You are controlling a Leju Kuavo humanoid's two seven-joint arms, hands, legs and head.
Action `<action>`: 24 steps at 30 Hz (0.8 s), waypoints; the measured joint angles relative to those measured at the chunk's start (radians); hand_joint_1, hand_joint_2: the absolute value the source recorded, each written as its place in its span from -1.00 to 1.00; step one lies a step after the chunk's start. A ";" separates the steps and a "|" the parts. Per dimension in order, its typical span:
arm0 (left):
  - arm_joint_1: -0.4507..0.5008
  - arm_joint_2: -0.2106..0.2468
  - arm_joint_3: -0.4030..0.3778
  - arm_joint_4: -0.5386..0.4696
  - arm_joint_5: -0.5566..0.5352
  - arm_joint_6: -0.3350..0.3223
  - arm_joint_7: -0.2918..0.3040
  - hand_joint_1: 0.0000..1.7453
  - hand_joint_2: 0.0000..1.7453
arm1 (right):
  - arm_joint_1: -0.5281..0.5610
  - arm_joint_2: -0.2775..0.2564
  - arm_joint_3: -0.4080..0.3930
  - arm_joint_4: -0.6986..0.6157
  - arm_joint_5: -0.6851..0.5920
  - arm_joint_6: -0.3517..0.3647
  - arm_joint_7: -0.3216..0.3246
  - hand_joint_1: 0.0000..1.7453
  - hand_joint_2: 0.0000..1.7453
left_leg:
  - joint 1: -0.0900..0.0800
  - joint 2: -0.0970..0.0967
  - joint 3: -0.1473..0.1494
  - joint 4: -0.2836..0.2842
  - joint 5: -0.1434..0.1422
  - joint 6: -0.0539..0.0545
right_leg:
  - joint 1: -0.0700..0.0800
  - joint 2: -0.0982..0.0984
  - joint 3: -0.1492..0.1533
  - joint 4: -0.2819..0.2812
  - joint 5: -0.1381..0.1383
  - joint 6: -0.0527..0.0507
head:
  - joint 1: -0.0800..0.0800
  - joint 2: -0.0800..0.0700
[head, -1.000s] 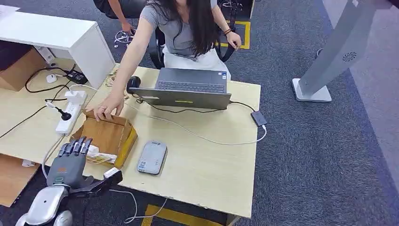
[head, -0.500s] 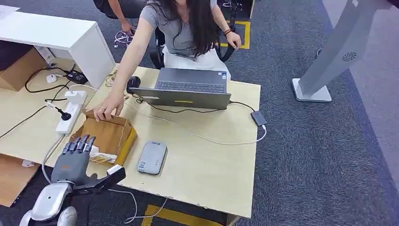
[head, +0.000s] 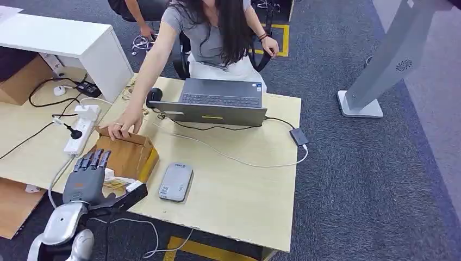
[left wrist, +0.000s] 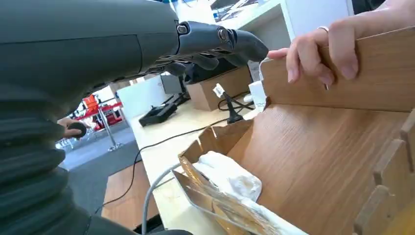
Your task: Pass the card to the sensor for recognition and then transmit it.
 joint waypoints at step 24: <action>-0.014 -0.002 -0.003 0.034 0.000 -0.030 0.018 1.00 1.00 | -0.001 0.000 -0.004 0.002 0.000 -0.007 0.000 -1.00 1.00 | 0.000 0.000 0.000 0.000 0.000 0.000 | 0.000 0.000 0.000 0.000 0.000 0.000 | 0.000 0.000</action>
